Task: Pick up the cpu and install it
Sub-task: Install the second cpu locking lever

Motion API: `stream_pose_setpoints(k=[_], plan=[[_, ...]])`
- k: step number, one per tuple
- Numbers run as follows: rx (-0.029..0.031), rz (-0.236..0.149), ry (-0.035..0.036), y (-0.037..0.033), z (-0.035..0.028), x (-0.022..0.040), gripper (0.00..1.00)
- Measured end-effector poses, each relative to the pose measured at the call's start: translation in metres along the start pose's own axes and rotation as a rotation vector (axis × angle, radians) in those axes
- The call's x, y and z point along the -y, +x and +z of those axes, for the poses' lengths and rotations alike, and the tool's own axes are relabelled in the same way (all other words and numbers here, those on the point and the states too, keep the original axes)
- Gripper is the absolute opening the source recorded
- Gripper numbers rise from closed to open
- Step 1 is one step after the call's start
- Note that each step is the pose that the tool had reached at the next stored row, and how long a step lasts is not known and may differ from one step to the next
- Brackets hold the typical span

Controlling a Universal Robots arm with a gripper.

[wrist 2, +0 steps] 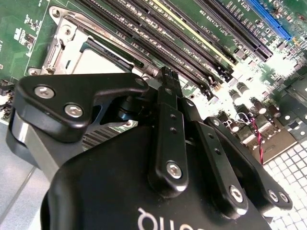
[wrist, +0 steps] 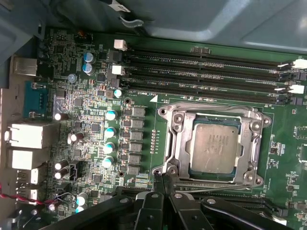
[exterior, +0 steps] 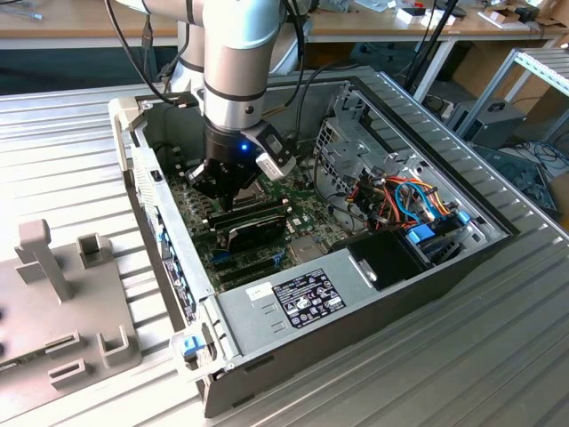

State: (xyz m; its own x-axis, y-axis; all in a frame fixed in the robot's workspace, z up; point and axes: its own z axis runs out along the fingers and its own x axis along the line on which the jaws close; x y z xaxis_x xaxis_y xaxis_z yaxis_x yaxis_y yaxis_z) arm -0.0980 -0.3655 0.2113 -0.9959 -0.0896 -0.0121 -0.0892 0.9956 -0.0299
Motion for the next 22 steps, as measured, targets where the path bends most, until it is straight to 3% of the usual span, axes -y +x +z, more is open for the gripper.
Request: stream_pose_setpoints(k=[15, 22], plan=[[0.0000, 0.000, -0.0001, 0.0018, 0.0026, -0.0007, 0.11], [0.0004, 0.000, -0.0043, 0.0018, 0.0037, -0.0021, 0.11]])
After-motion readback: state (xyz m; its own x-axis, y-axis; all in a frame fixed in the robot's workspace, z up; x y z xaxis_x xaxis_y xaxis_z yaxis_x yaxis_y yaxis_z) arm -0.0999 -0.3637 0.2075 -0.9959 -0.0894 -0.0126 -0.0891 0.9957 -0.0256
